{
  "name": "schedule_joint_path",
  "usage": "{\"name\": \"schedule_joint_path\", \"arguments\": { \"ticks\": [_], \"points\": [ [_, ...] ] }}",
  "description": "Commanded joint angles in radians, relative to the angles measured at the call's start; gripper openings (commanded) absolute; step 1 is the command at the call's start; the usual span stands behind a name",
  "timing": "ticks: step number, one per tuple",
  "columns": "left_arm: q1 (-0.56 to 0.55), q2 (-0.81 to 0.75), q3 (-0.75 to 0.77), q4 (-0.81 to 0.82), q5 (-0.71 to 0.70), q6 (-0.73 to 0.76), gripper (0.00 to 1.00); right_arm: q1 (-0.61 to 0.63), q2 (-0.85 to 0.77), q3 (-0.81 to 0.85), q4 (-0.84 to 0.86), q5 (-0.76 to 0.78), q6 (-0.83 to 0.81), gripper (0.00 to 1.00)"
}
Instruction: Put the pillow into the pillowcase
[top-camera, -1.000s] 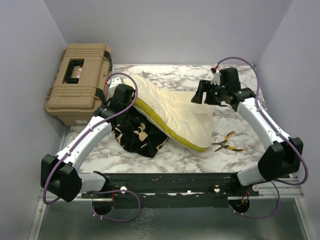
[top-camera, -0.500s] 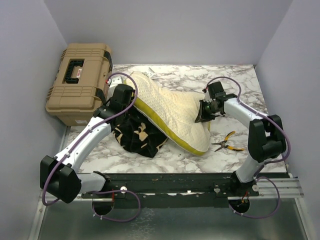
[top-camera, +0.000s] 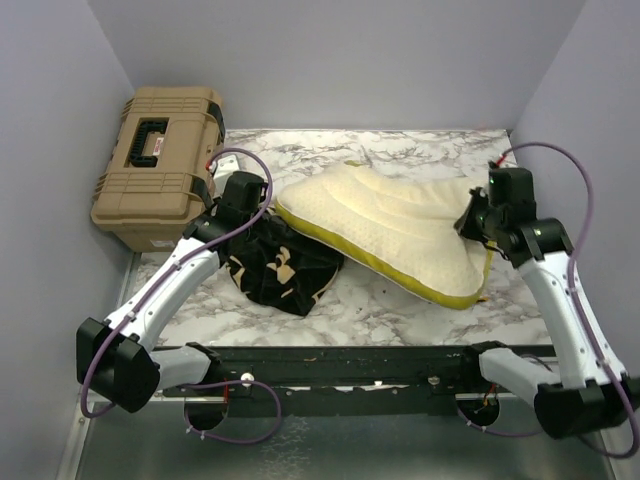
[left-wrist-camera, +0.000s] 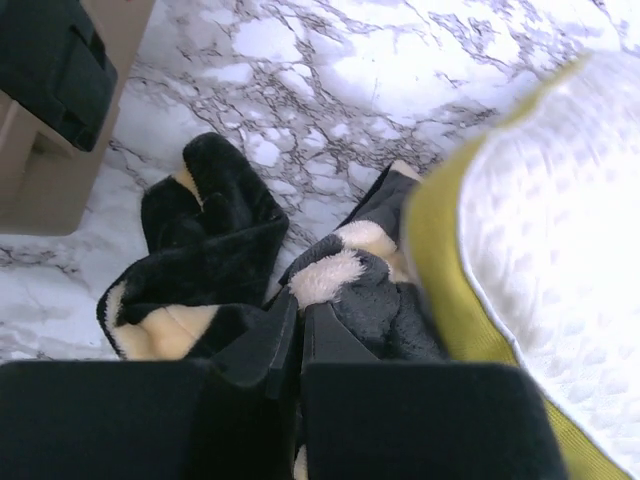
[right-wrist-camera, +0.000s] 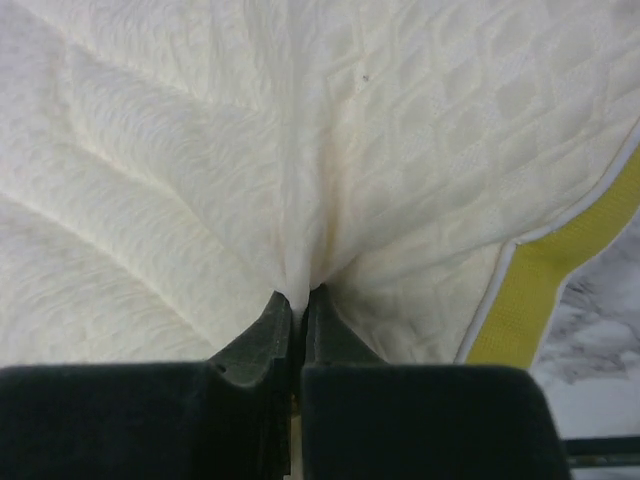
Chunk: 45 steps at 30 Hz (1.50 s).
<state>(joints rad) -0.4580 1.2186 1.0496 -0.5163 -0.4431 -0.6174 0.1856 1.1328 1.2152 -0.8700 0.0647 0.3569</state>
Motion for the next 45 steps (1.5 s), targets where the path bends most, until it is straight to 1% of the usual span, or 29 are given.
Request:
{"name": "schedule_joint_path", "arguments": {
  "ticks": [1,3,4,5,8,12,13,16,21,23,25,31,35,36,38,43,45],
  "points": [
    [0.011,0.007,0.040,-0.013,-0.098,0.023,0.00,-0.035,-0.156,-0.144,-0.060,0.200,0.060,0.05],
    [0.011,0.008,0.038,-0.012,-0.100,0.029,0.00,-0.036,-0.203,-0.166,-0.017,0.160,0.021,0.66],
    [0.012,0.009,0.039,-0.012,-0.099,0.037,0.00,-0.036,-0.213,-0.154,-0.006,0.162,0.036,0.91],
    [0.012,0.012,0.039,-0.014,-0.098,0.043,0.00,-0.037,-0.216,-0.138,0.005,0.158,0.046,0.99],
    [0.012,0.015,0.037,-0.015,-0.094,0.055,0.00,-0.036,-0.185,-0.088,0.068,0.069,0.007,1.00],
    [0.011,0.021,0.035,-0.012,-0.069,0.058,0.00,-0.036,-0.048,-0.023,0.157,-0.051,-0.033,1.00],
    [0.011,0.023,0.035,-0.010,-0.057,0.060,0.00,-0.036,-0.003,-0.015,0.193,-0.094,-0.042,1.00],
    [0.012,0.034,0.038,-0.005,-0.021,0.069,0.00,-0.036,0.162,0.047,0.275,-0.160,-0.058,1.00],
    [0.012,0.045,0.054,-0.001,0.025,0.086,0.00,-0.051,0.491,0.229,0.352,-0.284,-0.091,1.00],
    [0.013,0.048,0.062,0.001,0.044,0.091,0.00,-0.070,0.595,0.321,0.356,-0.332,-0.087,1.00],
    [0.013,0.051,0.068,0.001,0.061,0.095,0.00,-0.090,0.679,0.384,0.395,-0.374,-0.087,1.00],
    [0.013,0.052,0.075,0.001,0.087,0.101,0.00,-0.135,0.931,0.610,0.393,-0.493,-0.137,1.00],
    [0.012,0.050,0.068,0.001,0.106,0.101,0.00,-0.135,1.118,0.819,0.310,-0.591,-0.196,1.00],
    [0.012,0.051,0.066,0.001,0.110,0.101,0.00,-0.135,1.154,0.845,0.295,-0.617,-0.205,1.00],
    [0.012,0.051,0.064,0.001,0.117,0.103,0.00,-0.135,1.205,0.864,0.283,-0.677,-0.214,1.00],
    [0.013,0.055,0.075,0.001,0.124,0.105,0.00,-0.135,1.298,0.851,0.280,-0.816,-0.216,1.00],
    [0.012,0.062,0.086,0.001,0.136,0.107,0.00,-0.134,1.325,0.836,0.297,-0.876,-0.209,0.97]
  ]
}}
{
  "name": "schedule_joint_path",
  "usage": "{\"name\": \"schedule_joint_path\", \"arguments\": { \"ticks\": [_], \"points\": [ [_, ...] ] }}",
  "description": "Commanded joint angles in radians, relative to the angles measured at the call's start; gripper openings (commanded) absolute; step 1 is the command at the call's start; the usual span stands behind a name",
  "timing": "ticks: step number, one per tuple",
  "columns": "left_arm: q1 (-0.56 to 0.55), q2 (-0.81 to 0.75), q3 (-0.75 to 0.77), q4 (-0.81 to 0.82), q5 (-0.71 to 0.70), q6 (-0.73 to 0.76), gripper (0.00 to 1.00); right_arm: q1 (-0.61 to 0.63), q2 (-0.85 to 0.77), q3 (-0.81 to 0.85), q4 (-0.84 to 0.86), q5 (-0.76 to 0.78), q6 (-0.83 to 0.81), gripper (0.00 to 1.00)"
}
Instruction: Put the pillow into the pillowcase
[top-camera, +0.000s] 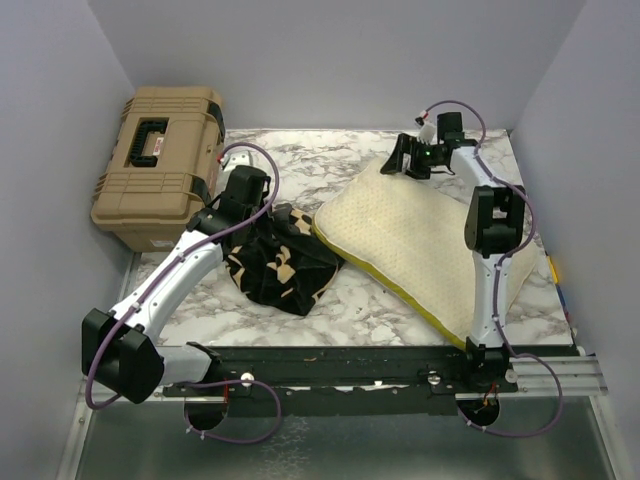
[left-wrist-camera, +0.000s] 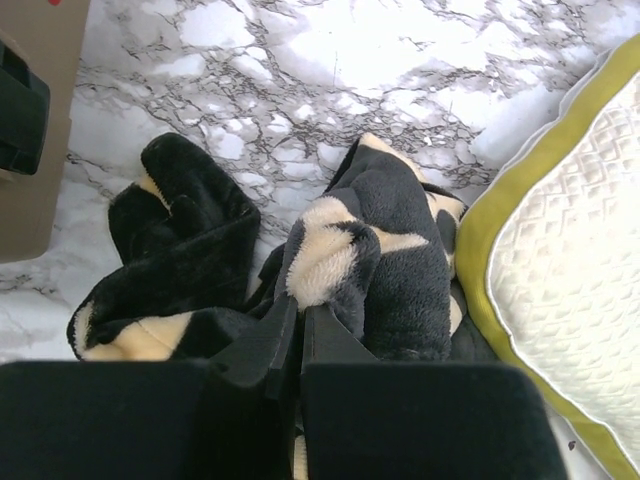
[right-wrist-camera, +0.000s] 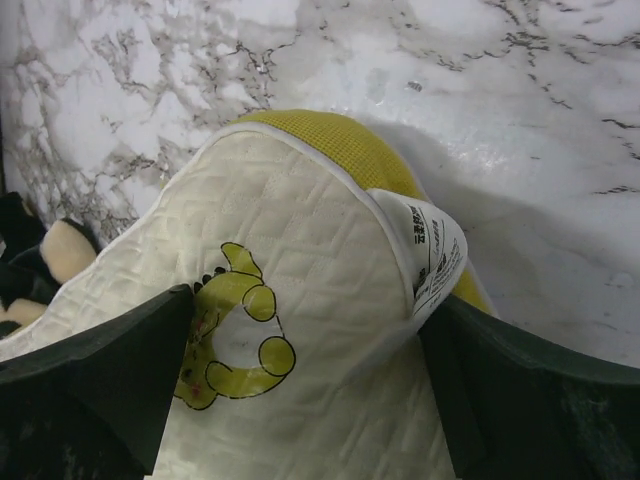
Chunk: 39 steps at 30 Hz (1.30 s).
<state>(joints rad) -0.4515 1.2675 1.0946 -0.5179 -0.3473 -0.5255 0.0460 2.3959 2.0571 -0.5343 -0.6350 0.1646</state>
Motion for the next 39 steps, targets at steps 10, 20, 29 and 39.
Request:
{"name": "schedule_joint_path", "arguments": {
  "ticks": [10,20,29,39],
  "points": [
    [0.005,0.042,0.149,0.001,0.089,0.060,0.00,-0.016,-0.181,-0.157,0.071,-0.201,0.054,0.00],
    [0.006,0.100,0.349,-0.004,0.066,0.107,0.00,-0.017,-0.732,-0.358,0.055,-0.009,0.053,0.00],
    [0.005,0.205,0.602,-0.004,0.023,0.166,0.00,-0.003,-0.938,-0.349,-0.013,0.020,0.065,0.00],
    [0.005,0.195,0.541,-0.024,0.180,0.149,0.00,0.278,-1.027,-0.428,0.038,0.382,0.060,0.00]
  ]
}}
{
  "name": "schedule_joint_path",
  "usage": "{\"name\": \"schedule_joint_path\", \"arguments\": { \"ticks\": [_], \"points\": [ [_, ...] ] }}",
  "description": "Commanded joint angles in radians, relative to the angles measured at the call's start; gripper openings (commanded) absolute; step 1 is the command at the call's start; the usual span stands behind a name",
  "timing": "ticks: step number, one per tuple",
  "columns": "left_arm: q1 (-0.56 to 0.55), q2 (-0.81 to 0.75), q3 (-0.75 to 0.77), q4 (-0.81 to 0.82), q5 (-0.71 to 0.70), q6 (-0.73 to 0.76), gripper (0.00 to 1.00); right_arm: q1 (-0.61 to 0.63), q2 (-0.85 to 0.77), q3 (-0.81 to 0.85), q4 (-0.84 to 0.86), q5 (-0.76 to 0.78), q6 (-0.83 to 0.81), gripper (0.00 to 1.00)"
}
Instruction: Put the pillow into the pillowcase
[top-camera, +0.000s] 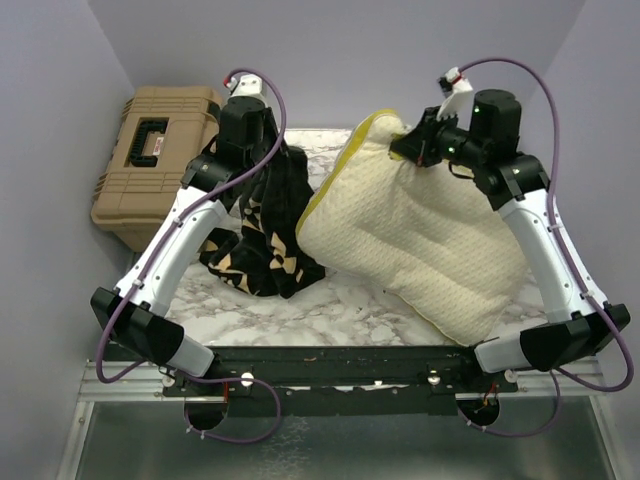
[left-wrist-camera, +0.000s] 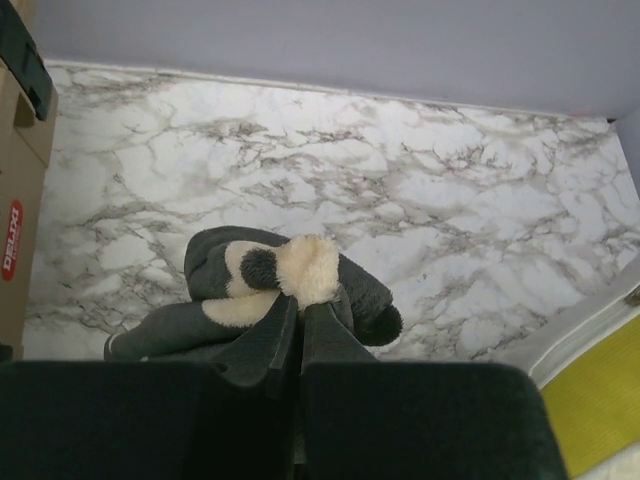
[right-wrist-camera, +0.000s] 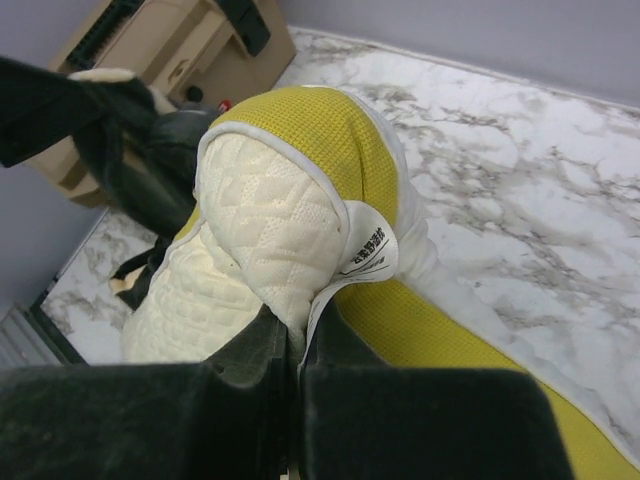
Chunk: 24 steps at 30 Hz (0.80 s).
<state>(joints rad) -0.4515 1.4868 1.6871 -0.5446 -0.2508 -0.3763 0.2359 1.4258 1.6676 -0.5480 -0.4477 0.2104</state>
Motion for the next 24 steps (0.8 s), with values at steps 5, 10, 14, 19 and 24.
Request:
{"name": "schedule_joint_path", "arguments": {
  "ticks": [5,10,14,19,24],
  "points": [
    [0.005,-0.077,-0.119,0.000,0.183,-0.016,0.00,0.148,-0.040,-0.041,0.155,0.336,0.034,0.00],
    [0.005,-0.137,-0.148,-0.012,0.219,-0.006,0.00,0.199,-0.003,0.022,0.209,0.529,-0.006,0.00],
    [0.005,-0.161,-0.131,-0.015,0.290,-0.002,0.00,0.225,0.002,0.022,0.295,0.590,-0.017,0.00],
    [0.005,-0.142,-0.078,-0.015,0.405,-0.065,0.00,0.276,-0.023,-0.016,0.422,0.662,-0.028,0.00],
    [0.003,-0.111,-0.037,-0.011,0.409,-0.146,0.00,0.375,-0.093,-0.101,0.595,0.796,-0.101,0.00]
  ]
}}
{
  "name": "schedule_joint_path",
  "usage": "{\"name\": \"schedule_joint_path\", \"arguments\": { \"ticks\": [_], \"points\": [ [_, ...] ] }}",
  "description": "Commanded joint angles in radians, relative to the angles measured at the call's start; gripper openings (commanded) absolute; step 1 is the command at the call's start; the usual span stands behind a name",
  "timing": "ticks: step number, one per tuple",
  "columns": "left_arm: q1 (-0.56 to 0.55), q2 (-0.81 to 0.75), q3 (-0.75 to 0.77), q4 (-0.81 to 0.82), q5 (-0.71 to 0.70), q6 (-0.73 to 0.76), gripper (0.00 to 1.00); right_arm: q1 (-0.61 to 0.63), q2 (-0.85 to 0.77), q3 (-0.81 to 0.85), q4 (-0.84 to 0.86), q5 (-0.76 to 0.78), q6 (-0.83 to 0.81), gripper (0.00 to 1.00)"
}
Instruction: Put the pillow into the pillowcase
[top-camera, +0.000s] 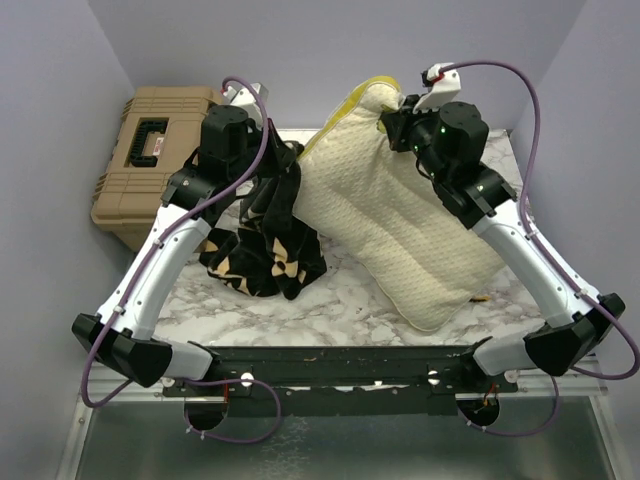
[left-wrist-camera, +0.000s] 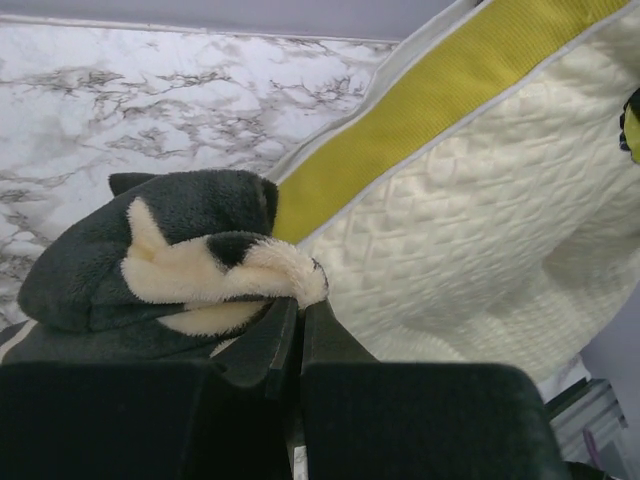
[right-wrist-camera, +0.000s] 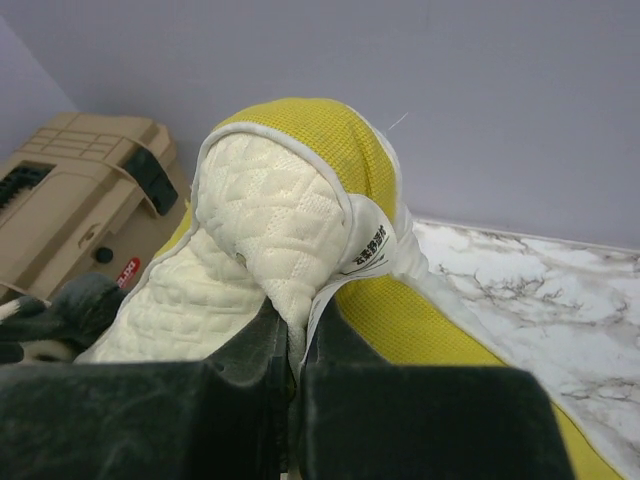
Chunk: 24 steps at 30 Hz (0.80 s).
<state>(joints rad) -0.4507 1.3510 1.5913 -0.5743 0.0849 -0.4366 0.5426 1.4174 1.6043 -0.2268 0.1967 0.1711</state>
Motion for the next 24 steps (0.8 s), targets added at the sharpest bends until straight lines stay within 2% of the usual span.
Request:
{"name": "schedule_joint_path", "arguments": {
  "ticks": [1,6,13,24],
  "points": [
    [0.001,0.032,0.066,0.021,0.078,-0.102,0.00,0.083,-0.096,-0.053,0.302,0.163,-0.074,0.00],
    [-0.014,0.073,0.103,0.058,0.106,-0.156,0.00,0.114,-0.114,-0.099,0.343,0.044,-0.082,0.00],
    [-0.016,0.089,0.129,0.080,0.070,-0.181,0.00,0.114,-0.121,-0.201,0.299,-0.370,-0.021,0.00],
    [-0.015,0.015,0.078,0.088,-0.014,-0.172,0.00,0.115,-0.036,-0.322,0.239,-0.802,0.124,0.00]
  ]
}}
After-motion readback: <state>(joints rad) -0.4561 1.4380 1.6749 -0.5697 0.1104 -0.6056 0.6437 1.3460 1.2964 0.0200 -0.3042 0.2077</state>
